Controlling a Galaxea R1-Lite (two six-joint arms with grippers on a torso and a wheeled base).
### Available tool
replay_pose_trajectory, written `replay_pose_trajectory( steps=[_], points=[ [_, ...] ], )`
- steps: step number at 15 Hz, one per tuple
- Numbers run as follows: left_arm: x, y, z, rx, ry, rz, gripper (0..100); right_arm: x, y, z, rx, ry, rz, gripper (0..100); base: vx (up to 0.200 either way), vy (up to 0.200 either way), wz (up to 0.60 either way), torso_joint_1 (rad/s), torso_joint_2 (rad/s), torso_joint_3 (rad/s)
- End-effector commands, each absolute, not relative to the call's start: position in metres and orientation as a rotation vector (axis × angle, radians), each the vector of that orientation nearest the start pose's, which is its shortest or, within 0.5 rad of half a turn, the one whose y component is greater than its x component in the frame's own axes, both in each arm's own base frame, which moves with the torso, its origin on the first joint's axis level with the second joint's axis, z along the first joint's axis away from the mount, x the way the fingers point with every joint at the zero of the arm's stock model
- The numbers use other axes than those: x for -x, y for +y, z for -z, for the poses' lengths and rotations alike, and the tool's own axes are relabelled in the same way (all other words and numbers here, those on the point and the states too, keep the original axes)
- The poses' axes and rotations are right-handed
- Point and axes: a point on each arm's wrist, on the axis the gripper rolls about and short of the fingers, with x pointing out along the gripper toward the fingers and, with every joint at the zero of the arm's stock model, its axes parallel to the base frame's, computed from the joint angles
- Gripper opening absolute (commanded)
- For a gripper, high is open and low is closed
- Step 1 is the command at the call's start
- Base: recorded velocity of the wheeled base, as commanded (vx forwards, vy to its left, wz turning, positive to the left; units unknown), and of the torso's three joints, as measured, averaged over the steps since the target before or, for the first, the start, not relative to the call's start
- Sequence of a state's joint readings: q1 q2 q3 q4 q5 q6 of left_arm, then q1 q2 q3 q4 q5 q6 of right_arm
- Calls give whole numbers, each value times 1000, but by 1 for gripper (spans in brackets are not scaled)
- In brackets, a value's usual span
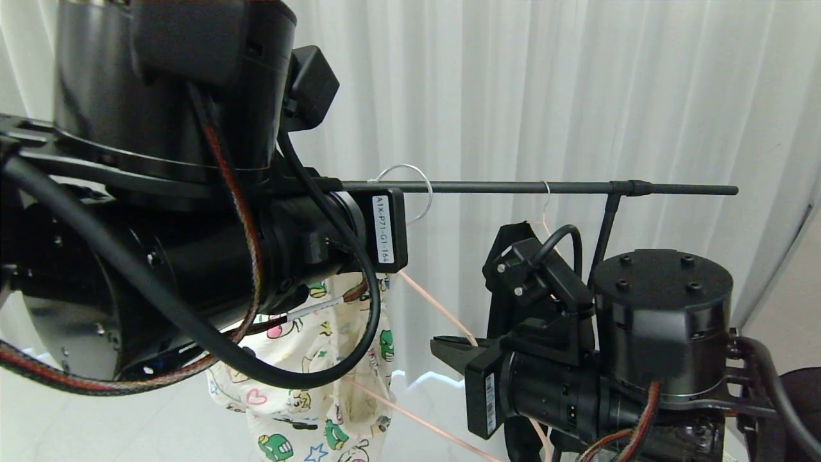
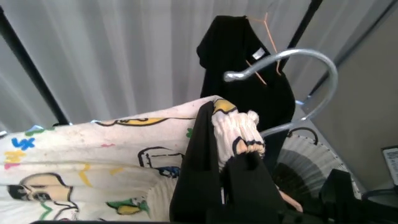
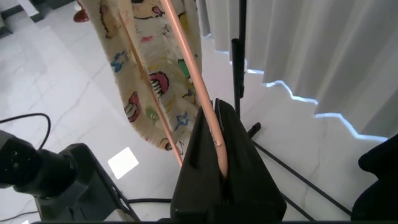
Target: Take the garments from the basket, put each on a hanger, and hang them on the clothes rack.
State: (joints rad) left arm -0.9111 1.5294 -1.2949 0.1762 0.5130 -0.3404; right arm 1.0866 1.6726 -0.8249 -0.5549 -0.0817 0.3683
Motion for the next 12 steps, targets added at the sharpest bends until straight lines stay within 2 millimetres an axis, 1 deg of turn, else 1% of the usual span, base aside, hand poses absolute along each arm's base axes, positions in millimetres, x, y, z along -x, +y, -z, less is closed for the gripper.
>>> replay_pose_trajectory(
  steps=[1,4,5,6,7,8,9,12],
  points=[
    [-176,-200,-291,59,376,304,0,-142,266,-185,-161,439,-919,0,0,0,0,0,0,0],
    [-195,-182,-291,70,370,209,0,-140,256,-187,-157,432,-880,0,0,0,0,0,0,0],
    [-196,-181,-291,71,369,203,0,-139,255,-187,-157,434,-880,0,0,0,0,0,0,0],
    [-207,-168,-289,44,366,137,0,-136,237,-189,-141,443,-825,0,0,0,0,0,0,0],
    [-211,-163,-288,24,366,102,0,-135,226,-190,-137,446,-796,0,0,0,0,0,0,0],
    [-212,-162,-287,16,366,88,0,-135,220,-191,-134,449,-782,0,0,0,0,0,0,0],
    [-213,-161,-285,8,369,74,0,-134,202,-194,-131,449,-740,0,0,0,0,0,0,0],
    [-213,-161,-282,1,377,72,0,-133,175,-203,-135,452,-675,0,0,0,0,0,0,0]
  ],
)
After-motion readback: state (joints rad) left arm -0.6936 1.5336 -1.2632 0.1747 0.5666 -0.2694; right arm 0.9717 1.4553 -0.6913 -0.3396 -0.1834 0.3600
